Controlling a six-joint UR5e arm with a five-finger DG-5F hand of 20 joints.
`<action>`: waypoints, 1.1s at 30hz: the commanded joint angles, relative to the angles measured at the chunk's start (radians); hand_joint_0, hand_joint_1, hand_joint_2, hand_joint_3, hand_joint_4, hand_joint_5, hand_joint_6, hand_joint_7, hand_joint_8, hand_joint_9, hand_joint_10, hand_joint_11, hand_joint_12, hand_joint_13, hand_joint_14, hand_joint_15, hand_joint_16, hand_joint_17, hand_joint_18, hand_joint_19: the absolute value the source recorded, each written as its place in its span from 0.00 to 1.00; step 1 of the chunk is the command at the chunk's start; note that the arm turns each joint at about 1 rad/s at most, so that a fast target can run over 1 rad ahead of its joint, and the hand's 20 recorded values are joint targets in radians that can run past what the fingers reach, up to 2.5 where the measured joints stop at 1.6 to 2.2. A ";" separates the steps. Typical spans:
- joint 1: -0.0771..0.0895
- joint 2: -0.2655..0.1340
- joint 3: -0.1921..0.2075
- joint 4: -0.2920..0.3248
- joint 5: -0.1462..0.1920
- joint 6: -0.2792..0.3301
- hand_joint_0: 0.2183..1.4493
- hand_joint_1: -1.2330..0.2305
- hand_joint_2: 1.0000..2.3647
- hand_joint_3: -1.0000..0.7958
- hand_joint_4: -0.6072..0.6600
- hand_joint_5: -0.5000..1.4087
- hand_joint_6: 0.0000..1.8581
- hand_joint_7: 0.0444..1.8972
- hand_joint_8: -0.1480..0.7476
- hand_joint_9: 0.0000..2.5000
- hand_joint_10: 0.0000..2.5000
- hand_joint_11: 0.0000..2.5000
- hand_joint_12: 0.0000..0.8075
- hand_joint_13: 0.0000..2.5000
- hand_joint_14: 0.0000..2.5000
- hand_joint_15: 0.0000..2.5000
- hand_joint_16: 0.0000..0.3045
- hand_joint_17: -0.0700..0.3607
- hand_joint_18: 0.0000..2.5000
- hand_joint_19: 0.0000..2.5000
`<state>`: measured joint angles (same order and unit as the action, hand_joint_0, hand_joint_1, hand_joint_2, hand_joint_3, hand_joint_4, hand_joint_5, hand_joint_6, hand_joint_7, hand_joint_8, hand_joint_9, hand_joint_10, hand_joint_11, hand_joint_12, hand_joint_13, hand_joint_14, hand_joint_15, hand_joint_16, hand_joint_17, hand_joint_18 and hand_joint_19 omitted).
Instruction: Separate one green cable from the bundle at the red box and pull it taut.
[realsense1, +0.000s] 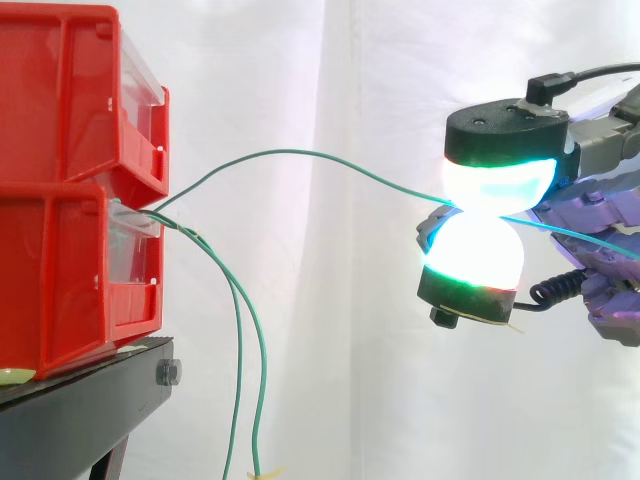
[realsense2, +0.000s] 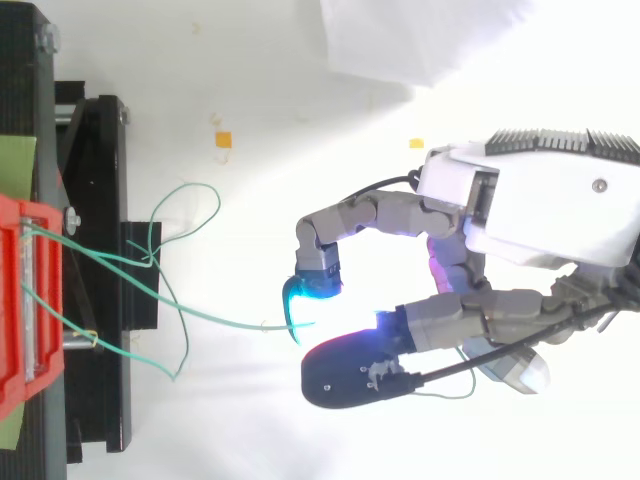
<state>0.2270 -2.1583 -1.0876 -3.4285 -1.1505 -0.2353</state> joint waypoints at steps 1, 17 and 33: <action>0.000 0.000 0.000 0.000 0.000 -0.001 0.30 0.46 0.00 0.28 0.46 0.34 0.27 0.68 0.38 0.89 0.01 0.29 0.48 0.71 0.01 0.34 0.15 0.40 0.50 0.37; 0.000 0.000 0.000 0.000 0.000 -0.003 0.35 0.58 0.00 0.28 0.44 0.34 0.27 0.67 0.32 0.91 0.01 0.29 0.48 0.71 0.01 0.33 0.14 0.39 0.50 0.37; 0.000 0.000 0.000 0.000 0.000 -0.003 0.38 0.52 0.00 0.28 0.43 0.34 0.27 0.67 0.36 0.90 0.01 0.30 0.49 0.71 0.01 0.34 0.14 0.38 0.50 0.36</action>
<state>0.2272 -2.1583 -1.0877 -3.4284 -1.1505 -0.2378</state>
